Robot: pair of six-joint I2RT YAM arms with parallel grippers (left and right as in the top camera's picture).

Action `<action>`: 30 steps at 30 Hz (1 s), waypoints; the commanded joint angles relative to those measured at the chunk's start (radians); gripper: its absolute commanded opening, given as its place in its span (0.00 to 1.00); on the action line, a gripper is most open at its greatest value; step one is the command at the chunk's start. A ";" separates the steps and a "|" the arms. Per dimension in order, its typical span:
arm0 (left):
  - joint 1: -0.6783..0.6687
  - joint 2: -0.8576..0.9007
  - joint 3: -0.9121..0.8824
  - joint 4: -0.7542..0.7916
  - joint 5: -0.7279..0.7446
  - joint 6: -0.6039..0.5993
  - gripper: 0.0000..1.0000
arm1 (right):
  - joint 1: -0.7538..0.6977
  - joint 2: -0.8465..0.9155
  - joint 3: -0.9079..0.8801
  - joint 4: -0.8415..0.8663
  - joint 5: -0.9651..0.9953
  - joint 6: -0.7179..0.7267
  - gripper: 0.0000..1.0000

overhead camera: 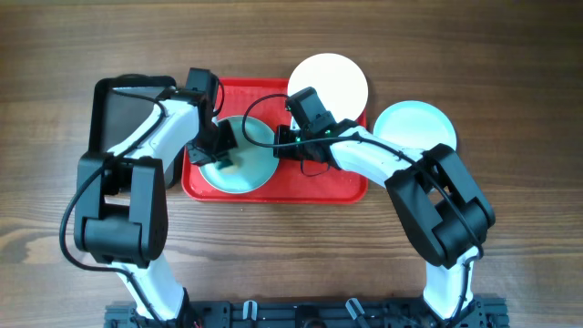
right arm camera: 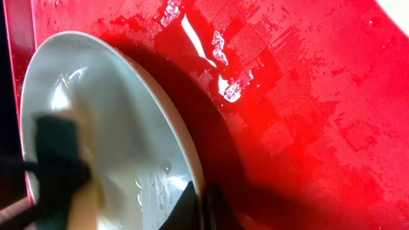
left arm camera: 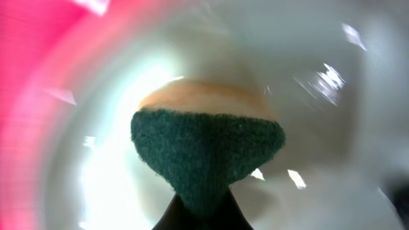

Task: Clean dirty plates on tray and stack at the side
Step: 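Scrub the held light-blue plate with the sponge, left gripper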

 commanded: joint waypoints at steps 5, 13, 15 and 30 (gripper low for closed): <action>-0.025 0.047 -0.042 0.037 0.413 0.179 0.04 | -0.004 0.019 0.013 0.000 -0.003 0.010 0.04; -0.025 0.047 -0.042 0.215 0.134 -0.048 0.04 | -0.004 0.019 0.013 0.000 -0.003 0.010 0.04; -0.025 0.047 -0.042 0.257 -0.022 -0.128 0.04 | -0.004 0.019 0.013 0.001 -0.003 0.010 0.04; -0.025 0.047 -0.042 -0.092 -0.345 -0.261 0.04 | -0.004 0.019 0.013 0.003 -0.003 0.010 0.04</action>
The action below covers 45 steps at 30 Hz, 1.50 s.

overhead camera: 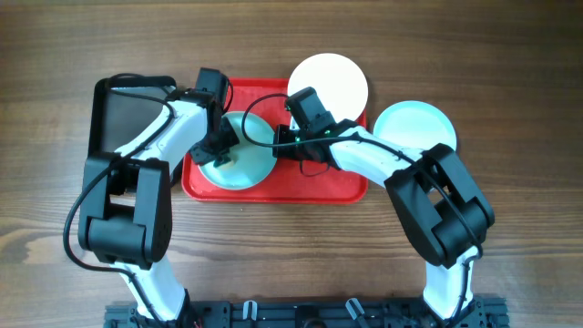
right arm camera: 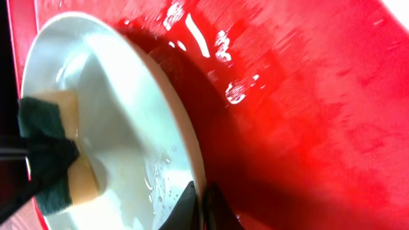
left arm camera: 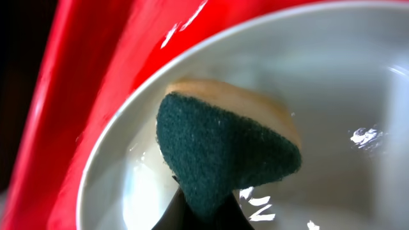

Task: Clean dirty plates on tray and stack at the side
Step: 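Scrub the held light-blue plate with the sponge, left gripper, then lift the sponge away to the left and raise the plate, right gripper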

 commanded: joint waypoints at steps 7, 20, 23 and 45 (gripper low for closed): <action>0.014 0.048 -0.049 -0.077 0.503 0.407 0.04 | -0.005 0.017 0.013 -0.002 0.002 0.005 0.04; 0.014 0.048 -0.049 0.246 0.592 0.470 0.04 | -0.005 0.017 0.013 -0.002 0.003 0.006 0.04; 0.015 0.048 -0.049 0.322 0.527 0.457 0.04 | -0.005 0.017 0.013 -0.002 0.003 0.005 0.04; 0.103 -0.060 0.242 -0.105 -0.107 0.133 0.04 | -0.005 0.017 0.013 -0.006 0.003 -0.002 0.04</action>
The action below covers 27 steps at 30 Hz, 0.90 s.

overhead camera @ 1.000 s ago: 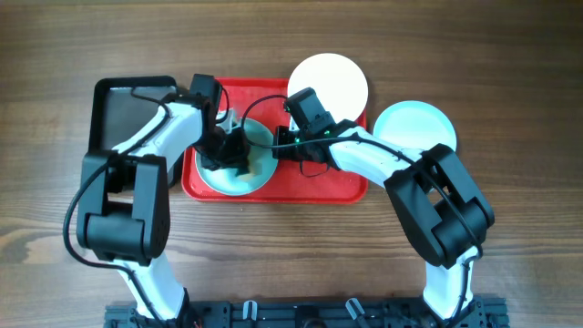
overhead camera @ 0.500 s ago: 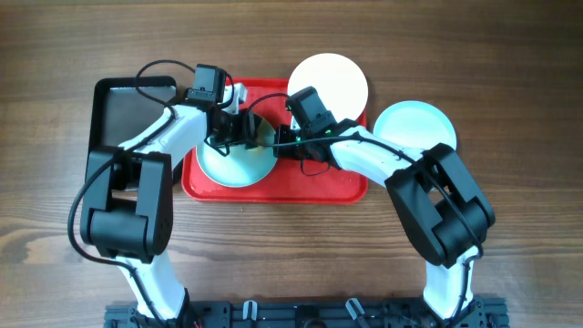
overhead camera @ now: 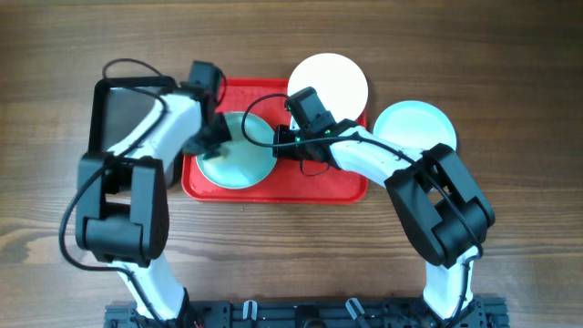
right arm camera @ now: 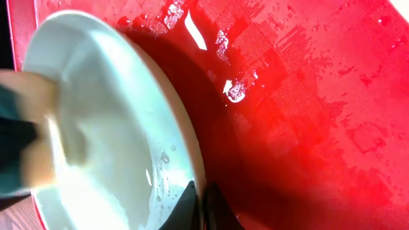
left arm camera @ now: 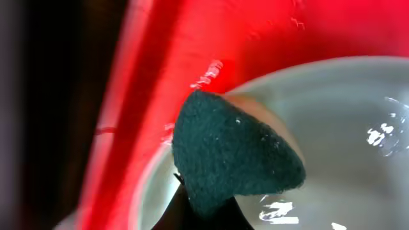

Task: Clean dirty plates on tray and stack at the side
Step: 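Lift the sponge away to the left and raise the plate, right gripper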

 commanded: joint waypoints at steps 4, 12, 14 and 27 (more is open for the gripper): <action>0.101 -0.086 0.255 -0.103 0.032 -0.024 0.04 | -0.003 0.017 0.014 -0.006 0.005 -0.014 0.04; 0.133 -0.095 0.253 -0.121 0.101 -0.025 0.04 | -0.002 0.013 0.132 -0.210 0.050 -0.103 0.04; 0.133 -0.095 0.253 -0.132 0.101 -0.024 0.04 | 0.002 0.002 0.188 -0.312 0.115 -0.130 0.04; 0.133 -0.095 0.249 -0.141 0.127 -0.025 0.04 | 0.110 -0.207 0.243 -0.624 0.748 -0.250 0.04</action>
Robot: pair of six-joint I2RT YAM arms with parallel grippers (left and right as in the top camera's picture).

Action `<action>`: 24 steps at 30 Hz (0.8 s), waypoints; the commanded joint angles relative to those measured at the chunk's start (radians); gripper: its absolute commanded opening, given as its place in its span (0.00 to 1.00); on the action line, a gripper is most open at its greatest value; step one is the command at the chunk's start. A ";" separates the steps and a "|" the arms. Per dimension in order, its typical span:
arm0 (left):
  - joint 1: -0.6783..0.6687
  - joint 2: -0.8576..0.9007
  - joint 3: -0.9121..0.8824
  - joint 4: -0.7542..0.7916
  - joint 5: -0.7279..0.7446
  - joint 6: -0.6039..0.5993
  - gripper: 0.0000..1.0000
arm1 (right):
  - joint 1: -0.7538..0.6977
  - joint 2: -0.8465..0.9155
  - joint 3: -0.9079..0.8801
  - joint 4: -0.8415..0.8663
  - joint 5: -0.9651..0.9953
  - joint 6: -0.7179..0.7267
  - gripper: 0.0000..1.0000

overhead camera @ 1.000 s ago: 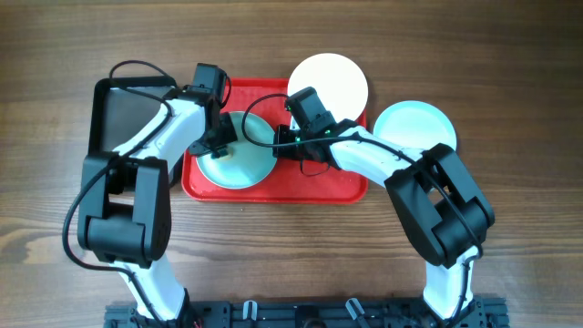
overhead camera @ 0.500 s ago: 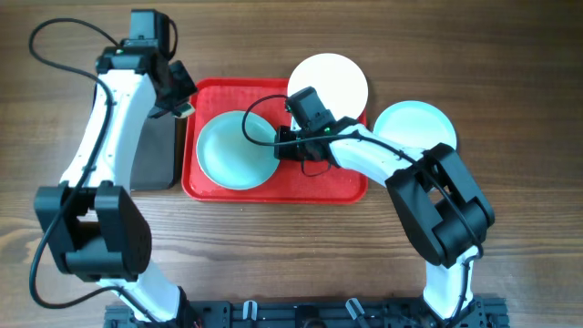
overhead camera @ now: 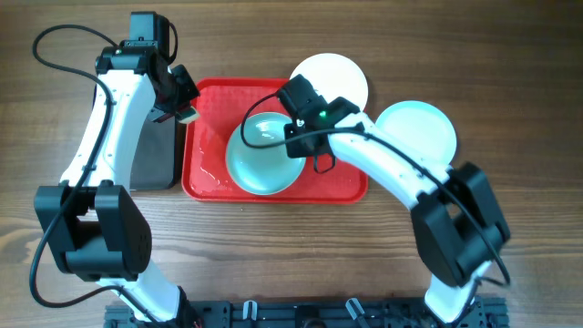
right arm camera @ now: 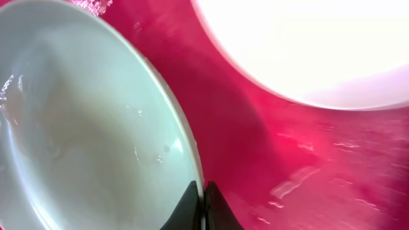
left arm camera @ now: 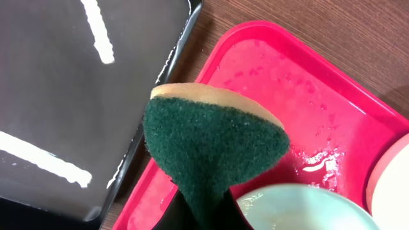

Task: Clean dirty plates on tray and stack at the side
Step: 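Lift the sponge away to the left and raise the plate, right gripper, then carry the plate right and stack it on the table plate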

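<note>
A pale green plate (overhead camera: 264, 155) hangs above the red tray (overhead camera: 205, 178), its rim pinched by my right gripper (overhead camera: 293, 137), which is shut on it; the same plate (right arm camera: 83, 128) fills the left of the right wrist view. My left gripper (overhead camera: 182, 111) is shut on a green-and-tan sponge (left arm camera: 214, 144), held over the tray's left edge beside the black pan (overhead camera: 150, 150). A white plate (overhead camera: 332, 80) lies at the tray's far right corner. A pale green plate (overhead camera: 417, 128) sits on the table right of the tray.
The black pan (left arm camera: 70, 96) lies left of the tray, holding shiny water. Wet patches glisten on the red tray floor (left arm camera: 281, 83). Cables trail from both arms. Bare wooden table surrounds the tray.
My left gripper left the plate and now holds the sponge over the tray's left edge by the black pan. My right gripper has shifted the plate rightward, nearer the white plate.
The right gripper gripped the green plate's rim on the tray throughout. The left gripper pressed the sponge on the plate's middle, then its left part, then its left rim. Now the sponge is off the plate and the plate sits farther right.
</note>
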 commanded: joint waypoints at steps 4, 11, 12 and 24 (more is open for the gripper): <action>0.002 -0.003 -0.006 -0.008 0.019 -0.014 0.04 | 0.122 -0.135 0.029 -0.064 0.514 -0.032 0.04; 0.002 -0.003 -0.006 -0.012 0.019 -0.014 0.04 | 0.250 -0.194 0.029 -0.065 0.797 -0.032 0.04; 0.002 -0.003 -0.006 -0.011 0.019 -0.014 0.04 | 0.268 -0.200 0.029 -0.065 0.847 -0.032 0.04; 0.002 -0.003 -0.006 -0.012 0.019 -0.014 0.04 | 0.432 -0.209 0.028 -0.063 1.388 -0.093 0.04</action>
